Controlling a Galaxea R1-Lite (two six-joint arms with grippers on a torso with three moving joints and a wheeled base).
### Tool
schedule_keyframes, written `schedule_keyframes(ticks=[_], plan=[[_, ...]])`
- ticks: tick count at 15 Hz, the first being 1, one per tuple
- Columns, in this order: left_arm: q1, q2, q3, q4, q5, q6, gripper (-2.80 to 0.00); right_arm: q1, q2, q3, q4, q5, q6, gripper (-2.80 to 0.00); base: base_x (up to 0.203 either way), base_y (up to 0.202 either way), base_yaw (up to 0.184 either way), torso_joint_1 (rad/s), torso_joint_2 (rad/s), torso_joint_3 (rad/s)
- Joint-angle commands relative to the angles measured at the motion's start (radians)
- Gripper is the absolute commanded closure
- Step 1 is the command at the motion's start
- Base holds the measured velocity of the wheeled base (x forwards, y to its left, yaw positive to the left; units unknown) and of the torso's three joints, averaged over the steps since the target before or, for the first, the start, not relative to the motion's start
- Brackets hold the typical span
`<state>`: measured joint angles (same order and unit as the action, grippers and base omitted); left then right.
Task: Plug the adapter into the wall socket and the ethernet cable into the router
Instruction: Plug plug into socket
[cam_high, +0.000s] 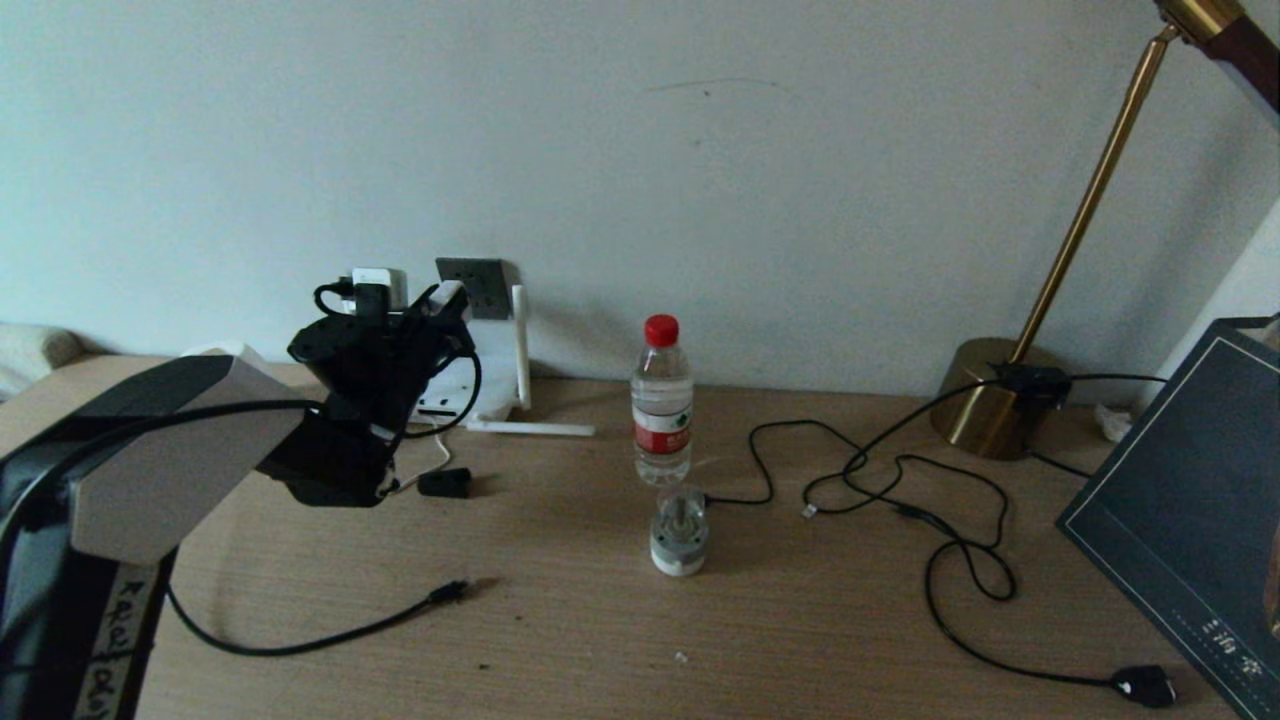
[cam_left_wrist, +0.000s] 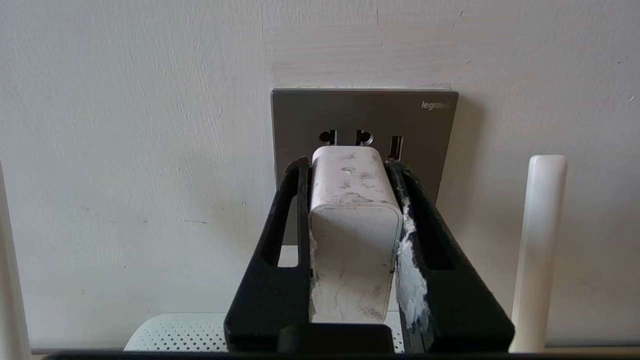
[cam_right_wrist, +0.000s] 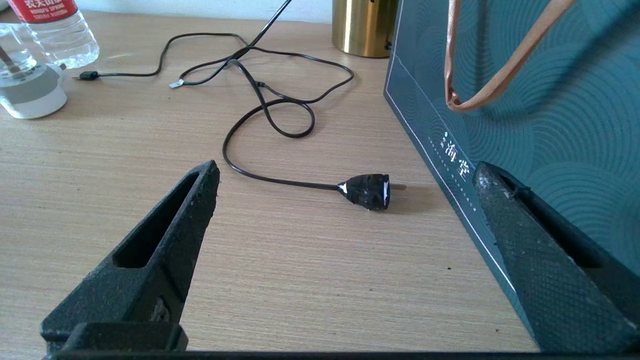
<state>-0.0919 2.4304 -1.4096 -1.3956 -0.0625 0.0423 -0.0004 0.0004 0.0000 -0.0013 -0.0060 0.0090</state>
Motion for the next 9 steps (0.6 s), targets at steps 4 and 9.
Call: schedule_keyframes(ticks=[4, 9], plan=[[0.000, 0.002, -0.002, -0.008, 0.000, 0.001, 0.00, 0.000, 0.000, 0.000, 0.000, 0.000, 0.000, -2.80, 0.000, 0.000, 0.000, 0.000, 0.00, 0.000], [-0.005, 0.001, -0.011, -0.006, 0.000, 0.001, 0.00, 0.000, 0.000, 0.000, 0.000, 0.000, 0.000, -2.80, 0.000, 0.000, 0.000, 0.000, 0.00, 0.000]])
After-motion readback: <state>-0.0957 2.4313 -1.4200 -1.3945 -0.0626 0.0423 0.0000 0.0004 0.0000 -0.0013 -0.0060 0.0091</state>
